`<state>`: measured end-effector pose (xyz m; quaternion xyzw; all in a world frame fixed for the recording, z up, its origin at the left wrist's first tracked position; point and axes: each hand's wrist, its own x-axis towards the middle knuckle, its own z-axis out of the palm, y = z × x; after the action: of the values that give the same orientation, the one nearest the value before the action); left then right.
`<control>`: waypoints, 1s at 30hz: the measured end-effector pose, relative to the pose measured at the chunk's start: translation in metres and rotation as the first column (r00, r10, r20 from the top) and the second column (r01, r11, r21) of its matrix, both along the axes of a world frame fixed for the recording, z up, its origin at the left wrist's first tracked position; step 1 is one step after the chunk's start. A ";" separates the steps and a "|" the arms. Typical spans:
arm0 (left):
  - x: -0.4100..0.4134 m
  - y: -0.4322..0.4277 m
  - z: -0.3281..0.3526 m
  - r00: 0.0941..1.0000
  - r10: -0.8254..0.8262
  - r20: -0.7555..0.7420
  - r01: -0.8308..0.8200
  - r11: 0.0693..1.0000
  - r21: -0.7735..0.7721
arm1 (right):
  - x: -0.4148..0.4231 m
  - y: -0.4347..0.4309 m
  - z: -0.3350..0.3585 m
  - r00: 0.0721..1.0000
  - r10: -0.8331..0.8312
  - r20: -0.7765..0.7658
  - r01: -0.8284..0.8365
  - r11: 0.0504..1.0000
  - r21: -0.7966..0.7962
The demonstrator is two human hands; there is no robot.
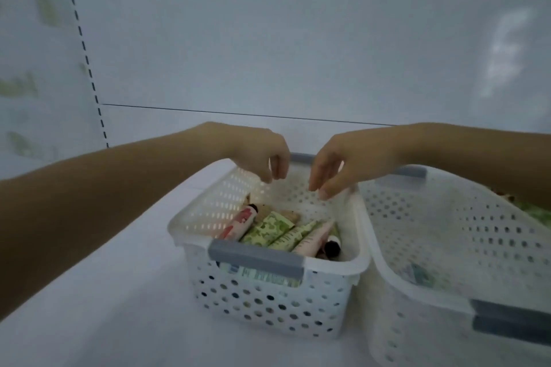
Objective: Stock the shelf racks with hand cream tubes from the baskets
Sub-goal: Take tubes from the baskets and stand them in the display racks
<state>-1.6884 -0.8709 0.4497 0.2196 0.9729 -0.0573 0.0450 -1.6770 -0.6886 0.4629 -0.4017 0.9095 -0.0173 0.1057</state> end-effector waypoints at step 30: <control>-0.045 0.000 0.022 0.941 -0.061 0.333 -0.095 0.896 0.433 | -0.002 -0.020 0.001 0.874 -0.181 0.451 0.198 0.980 0.010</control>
<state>-1.7336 -0.8706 0.4720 0.2222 0.9397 0.2045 0.1605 -1.6787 -0.7082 0.4642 -0.2977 0.8948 -0.1364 0.3036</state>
